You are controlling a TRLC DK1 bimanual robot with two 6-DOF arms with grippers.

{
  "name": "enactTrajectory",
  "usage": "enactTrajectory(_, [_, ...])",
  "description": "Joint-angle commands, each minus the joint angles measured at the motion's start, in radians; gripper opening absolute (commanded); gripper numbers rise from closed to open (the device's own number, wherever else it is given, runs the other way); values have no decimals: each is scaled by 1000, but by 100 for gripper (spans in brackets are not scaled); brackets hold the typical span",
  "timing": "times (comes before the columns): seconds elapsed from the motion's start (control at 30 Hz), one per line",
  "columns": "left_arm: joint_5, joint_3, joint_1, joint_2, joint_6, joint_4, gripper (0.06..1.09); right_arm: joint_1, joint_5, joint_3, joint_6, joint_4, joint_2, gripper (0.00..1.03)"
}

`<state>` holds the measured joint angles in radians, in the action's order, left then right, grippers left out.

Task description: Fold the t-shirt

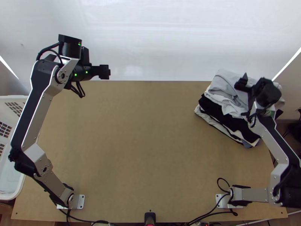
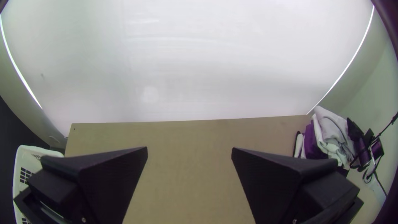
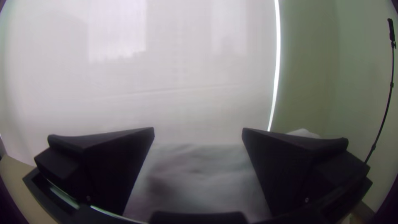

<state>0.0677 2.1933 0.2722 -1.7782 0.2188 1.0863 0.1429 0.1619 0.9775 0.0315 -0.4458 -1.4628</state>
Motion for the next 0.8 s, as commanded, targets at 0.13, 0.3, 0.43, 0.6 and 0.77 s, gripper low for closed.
enactTrajectory(0.13, [-9, -6, -28, 5, 4, 6, 104, 67, 2, -263, -7, -218, -82, 98])
enactTrajectory(0.3, [-12, -12, -27, 3, 8, 6, 104, 64, 5, -338, -8, -306, -139, 98])
enactTrajectory(0.43, [-12, -12, -27, 2, 11, 6, 104, 55, 10, -372, -10, -357, -185, 98])
enactTrajectory(0.6, [-14, -15, -27, 5, 11, 6, 104, 46, 21, -365, -28, -375, -206, 98])
enactTrajectory(0.77, [-22, -15, -33, 11, 11, 6, 104, 4, 59, -273, -77, -323, 12, 98])
